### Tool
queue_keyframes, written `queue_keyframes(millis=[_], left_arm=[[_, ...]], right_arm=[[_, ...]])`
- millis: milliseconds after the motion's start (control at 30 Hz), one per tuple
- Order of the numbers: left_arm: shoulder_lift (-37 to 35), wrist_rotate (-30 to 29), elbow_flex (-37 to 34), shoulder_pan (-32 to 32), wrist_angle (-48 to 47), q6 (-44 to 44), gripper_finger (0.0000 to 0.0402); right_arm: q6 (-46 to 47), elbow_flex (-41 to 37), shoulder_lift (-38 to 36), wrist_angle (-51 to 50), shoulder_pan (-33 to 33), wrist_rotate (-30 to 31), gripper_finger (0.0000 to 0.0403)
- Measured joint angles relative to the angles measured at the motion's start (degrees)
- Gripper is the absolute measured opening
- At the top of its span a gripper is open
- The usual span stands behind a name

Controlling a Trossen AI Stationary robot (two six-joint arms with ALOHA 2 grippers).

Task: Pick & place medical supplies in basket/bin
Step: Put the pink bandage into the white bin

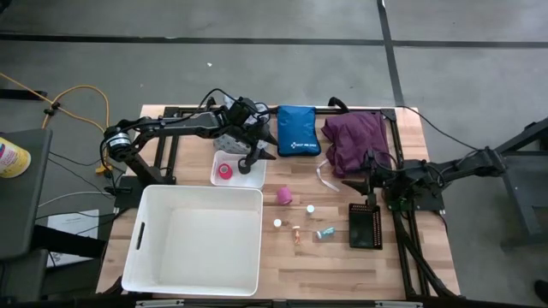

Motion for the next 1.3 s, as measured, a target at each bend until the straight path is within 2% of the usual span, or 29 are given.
queue_keyframes(millis=[400, 567, 767, 1300], left_arm=[[0.0, 0.0, 0.0, 0.0, 0.0, 0.0, 0.0283], [0.0, 0.0, 0.0, 0.0, 0.0, 0.0, 0.0283], [0.0, 0.0, 0.0, 0.0, 0.0, 0.0, 0.0283], [0.0, 0.0, 0.0, 0.0, 0.0, 0.0, 0.0283]], right_arm=[[-11.0, 17.3, 20.4, -0.2, 0.0, 0.2, 0.0158], [-12.0, 21.4, 27.9, -0.3, 0.0, 0.2, 0.0158], [-12.0, 22.8, 35.4, 1.7, 0.0, 0.2, 0.0158], [-13.4, 22.9, 47.5, 6.4, 0.0, 1.1, 0.0158]])
